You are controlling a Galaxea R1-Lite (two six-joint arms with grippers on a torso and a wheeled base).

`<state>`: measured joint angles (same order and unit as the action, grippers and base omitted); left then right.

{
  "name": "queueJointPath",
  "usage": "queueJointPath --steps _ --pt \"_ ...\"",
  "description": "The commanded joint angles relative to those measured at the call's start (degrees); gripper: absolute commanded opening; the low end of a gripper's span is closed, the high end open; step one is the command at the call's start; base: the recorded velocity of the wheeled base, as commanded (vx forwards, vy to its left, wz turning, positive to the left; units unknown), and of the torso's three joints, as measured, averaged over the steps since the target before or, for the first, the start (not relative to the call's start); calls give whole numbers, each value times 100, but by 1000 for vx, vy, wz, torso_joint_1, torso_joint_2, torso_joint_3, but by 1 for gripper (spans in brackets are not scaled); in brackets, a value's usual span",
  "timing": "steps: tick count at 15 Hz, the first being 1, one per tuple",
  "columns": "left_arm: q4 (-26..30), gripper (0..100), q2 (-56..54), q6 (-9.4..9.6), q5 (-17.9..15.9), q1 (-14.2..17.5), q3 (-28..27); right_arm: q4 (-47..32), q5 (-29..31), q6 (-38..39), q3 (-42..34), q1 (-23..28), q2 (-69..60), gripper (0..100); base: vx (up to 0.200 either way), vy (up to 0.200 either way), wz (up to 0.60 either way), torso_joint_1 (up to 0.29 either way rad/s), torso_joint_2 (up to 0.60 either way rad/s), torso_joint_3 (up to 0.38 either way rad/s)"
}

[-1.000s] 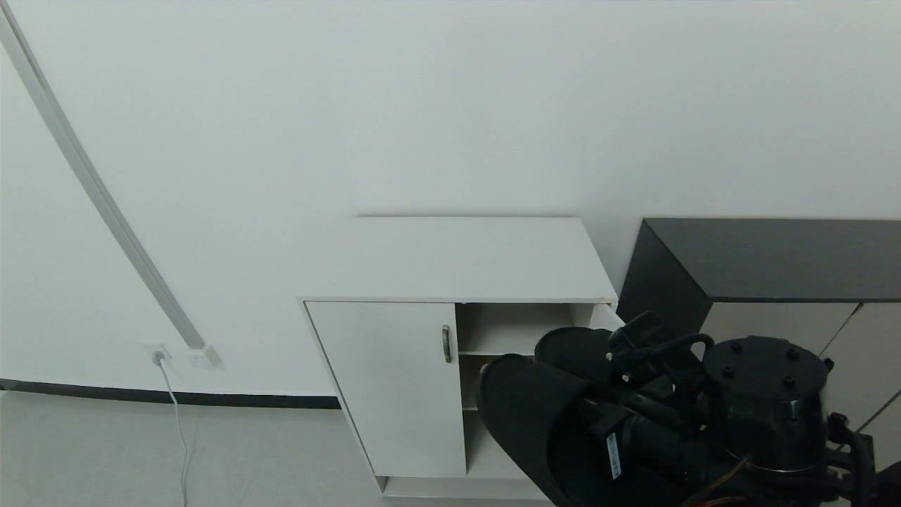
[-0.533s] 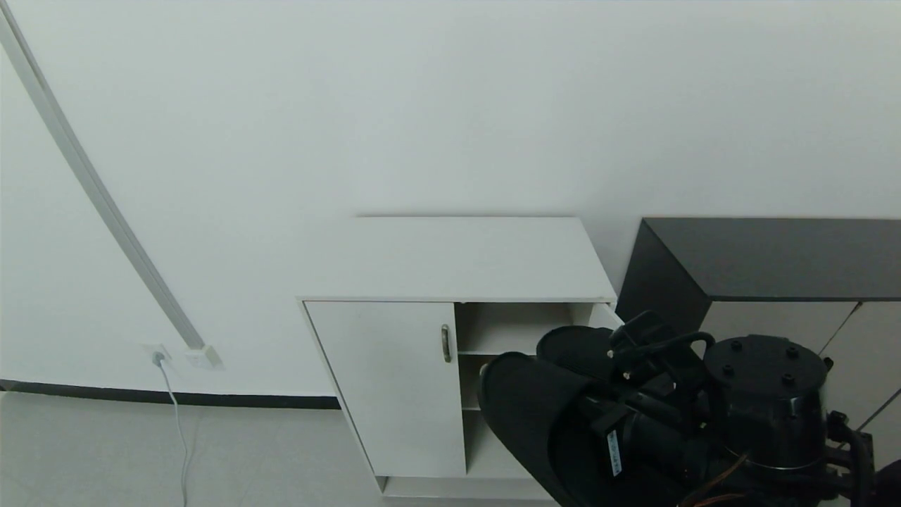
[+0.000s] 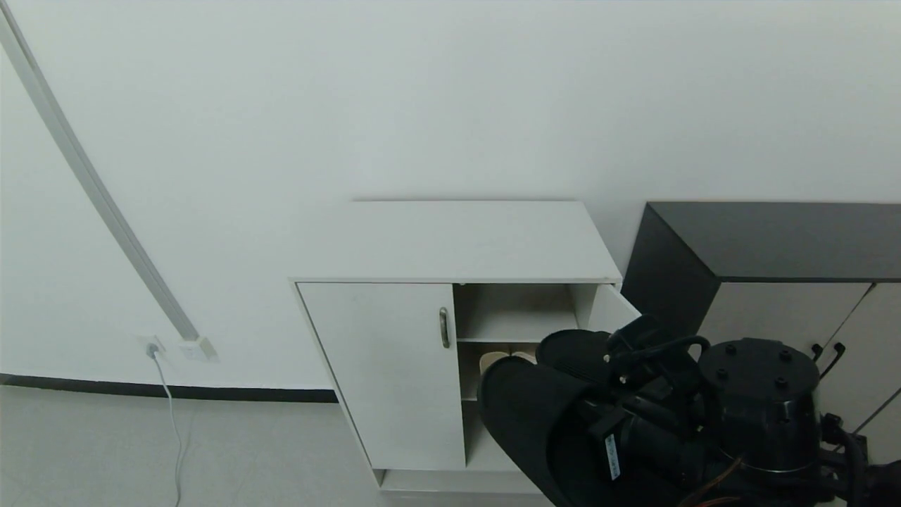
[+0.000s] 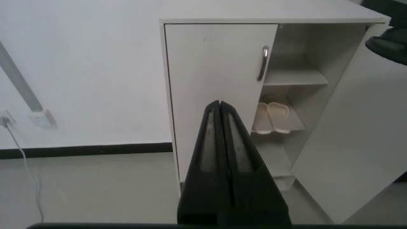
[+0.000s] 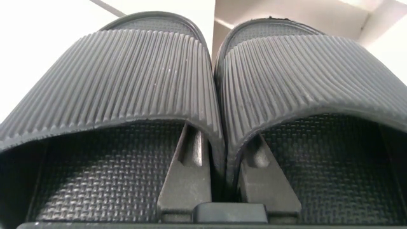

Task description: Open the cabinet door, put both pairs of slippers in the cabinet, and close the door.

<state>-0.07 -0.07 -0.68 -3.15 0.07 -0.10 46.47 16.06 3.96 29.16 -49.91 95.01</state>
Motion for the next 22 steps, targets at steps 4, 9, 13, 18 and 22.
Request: queueJointPath --steps 4,9,13,18,22 --pt "-1 0 7 -2 -2 1 1 2 -6 -1 2 -10 26 0 0 0 0 -206 477 271" --pt "-1 0 7 -2 -2 1 1 2 3 -1 2 -10 35 0 0 0 0 -223 545 317" --pt "-1 0 7 -2 -2 1 1 2 3 -1 2 -19 35 0 0 0 0 -201 530 325" --pt "-1 0 7 -2 -2 1 1 2 3 -1 2 -19 44 0 0 0 0 -168 493 319" --pt "-1 0 7 -2 -2 1 1 2 3 -1 -7 -19 79 0 0 0 0 -141 475 333"
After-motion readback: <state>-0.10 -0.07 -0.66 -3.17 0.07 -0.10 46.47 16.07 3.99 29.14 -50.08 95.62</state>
